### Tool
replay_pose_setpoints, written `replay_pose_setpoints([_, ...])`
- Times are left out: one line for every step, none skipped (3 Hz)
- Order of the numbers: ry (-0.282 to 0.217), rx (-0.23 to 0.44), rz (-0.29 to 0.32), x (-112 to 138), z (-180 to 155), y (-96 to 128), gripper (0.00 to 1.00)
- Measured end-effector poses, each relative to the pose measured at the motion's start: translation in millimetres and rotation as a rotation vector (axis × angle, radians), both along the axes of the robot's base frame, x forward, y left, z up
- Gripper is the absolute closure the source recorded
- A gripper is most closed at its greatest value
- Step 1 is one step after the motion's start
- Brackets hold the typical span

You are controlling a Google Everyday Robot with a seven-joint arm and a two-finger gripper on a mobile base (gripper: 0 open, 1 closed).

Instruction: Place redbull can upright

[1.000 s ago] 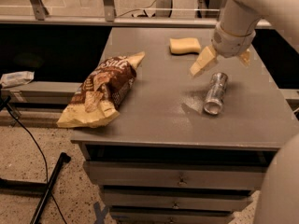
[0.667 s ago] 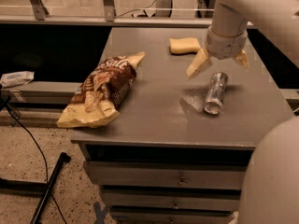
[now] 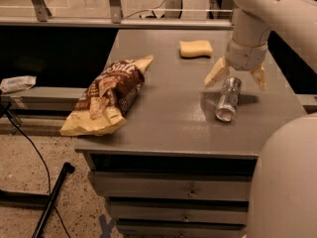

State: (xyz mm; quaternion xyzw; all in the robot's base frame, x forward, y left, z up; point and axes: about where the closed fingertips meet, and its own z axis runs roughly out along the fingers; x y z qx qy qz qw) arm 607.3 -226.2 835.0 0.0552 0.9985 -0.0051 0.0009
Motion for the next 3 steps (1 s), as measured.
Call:
replay_pose_setpoints([0.003, 0.074, -0.057, -3.6, -4.5, -3.6, 0.36])
replay_pose_setpoints([-0.005, 0.079, -0.044, -0.1, -6.2, 0.7, 0.67])
replay_pose_setpoints([0.001, 0.066, -0.001, -0.2, -5.4, 6.8, 0.90])
